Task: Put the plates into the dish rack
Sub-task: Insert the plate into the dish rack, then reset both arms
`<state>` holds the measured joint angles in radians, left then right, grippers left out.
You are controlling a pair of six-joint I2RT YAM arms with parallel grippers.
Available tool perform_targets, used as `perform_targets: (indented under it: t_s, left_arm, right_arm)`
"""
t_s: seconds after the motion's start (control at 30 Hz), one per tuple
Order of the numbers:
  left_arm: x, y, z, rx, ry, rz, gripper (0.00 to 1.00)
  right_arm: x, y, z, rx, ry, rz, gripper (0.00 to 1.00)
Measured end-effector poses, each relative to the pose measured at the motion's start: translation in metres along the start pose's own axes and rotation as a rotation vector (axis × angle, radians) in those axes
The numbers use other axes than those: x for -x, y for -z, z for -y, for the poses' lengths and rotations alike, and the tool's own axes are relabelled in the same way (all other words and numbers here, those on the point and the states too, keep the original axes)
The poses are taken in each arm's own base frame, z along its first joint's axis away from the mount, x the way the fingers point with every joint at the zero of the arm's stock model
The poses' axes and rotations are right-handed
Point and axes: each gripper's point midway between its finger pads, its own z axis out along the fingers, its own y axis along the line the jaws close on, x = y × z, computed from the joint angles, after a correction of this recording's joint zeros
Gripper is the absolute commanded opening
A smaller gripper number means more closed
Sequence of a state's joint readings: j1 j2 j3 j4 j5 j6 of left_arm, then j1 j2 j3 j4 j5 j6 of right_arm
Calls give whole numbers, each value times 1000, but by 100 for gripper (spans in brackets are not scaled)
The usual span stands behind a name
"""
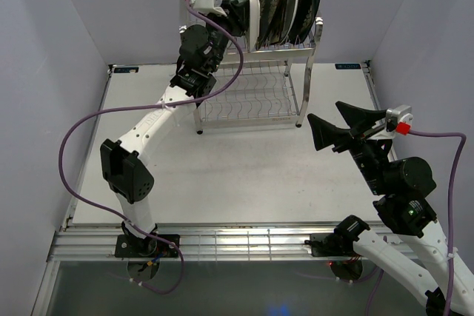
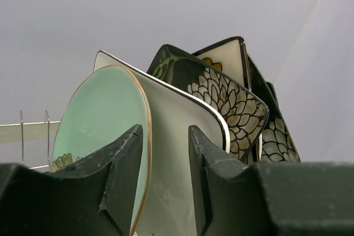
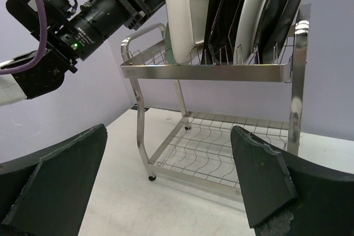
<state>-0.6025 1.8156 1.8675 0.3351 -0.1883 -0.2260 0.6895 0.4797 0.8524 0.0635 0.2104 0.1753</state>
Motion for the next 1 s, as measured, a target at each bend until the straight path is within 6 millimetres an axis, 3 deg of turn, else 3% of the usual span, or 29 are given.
perform_targets:
  t_s: [0.3, 0.47, 0.53, 0.6, 0.83, 0.87, 0.9, 1.0]
  left_arm:
    - [17, 3, 2, 7, 10, 33, 55]
    - [31, 21, -4, 43, 19, 40, 62]
    - [41, 34, -8, 60, 21, 46, 62]
    - [56, 49, -10, 72, 26, 62, 68]
    - [104, 124, -21, 100, 77, 131, 87]
    - [96, 135, -25, 108, 81, 116, 89]
    - [106, 146, -25, 106, 92, 134, 92]
    - [101, 184, -32, 103, 123, 128, 96]
  right_arm:
    - [2, 0, 0, 2, -1, 8, 98]
    - [4, -1, -1, 4, -2, 14, 98]
    - [4, -1, -1, 4, -2, 14, 98]
    - [3, -1, -1, 6, -2, 14, 98]
    - [-6, -6, -1, 5, 1, -14, 98]
    - [-8, -8, -1, 4, 1, -21, 98]
    - [-10, -9, -1, 3, 2, -27, 98]
    - [-13, -11, 0, -4, -4, -36, 98]
